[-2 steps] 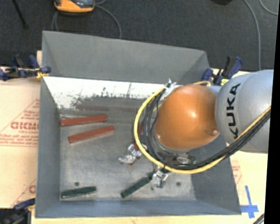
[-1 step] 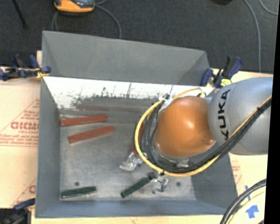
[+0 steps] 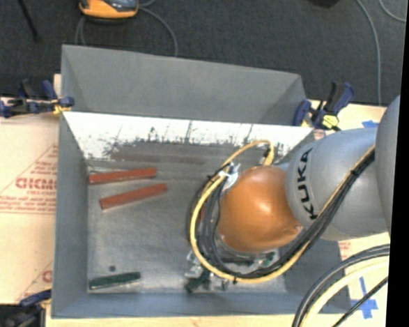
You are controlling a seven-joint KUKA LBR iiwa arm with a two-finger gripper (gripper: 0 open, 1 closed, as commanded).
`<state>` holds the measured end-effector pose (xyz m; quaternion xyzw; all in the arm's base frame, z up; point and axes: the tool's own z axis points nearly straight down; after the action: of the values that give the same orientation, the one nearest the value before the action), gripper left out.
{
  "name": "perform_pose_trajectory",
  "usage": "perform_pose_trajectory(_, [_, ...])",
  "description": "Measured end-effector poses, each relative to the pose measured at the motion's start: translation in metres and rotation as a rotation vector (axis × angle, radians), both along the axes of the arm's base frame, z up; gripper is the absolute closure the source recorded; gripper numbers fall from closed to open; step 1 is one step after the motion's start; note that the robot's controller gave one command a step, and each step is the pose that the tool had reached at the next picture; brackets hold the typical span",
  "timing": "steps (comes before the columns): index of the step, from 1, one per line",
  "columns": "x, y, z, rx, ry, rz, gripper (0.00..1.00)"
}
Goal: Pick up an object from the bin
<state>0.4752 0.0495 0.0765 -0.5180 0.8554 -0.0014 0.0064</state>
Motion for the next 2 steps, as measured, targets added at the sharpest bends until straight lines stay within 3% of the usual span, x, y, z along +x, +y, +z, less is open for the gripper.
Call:
perform_pose_trajectory(1, [0.000,0.000,0.000,0.000,0.000,-0.001,1.00])
perform_pose_trajectory(2, [-0.003,-0.001,0.050,-0.003,0.017,-0.006,1.00])
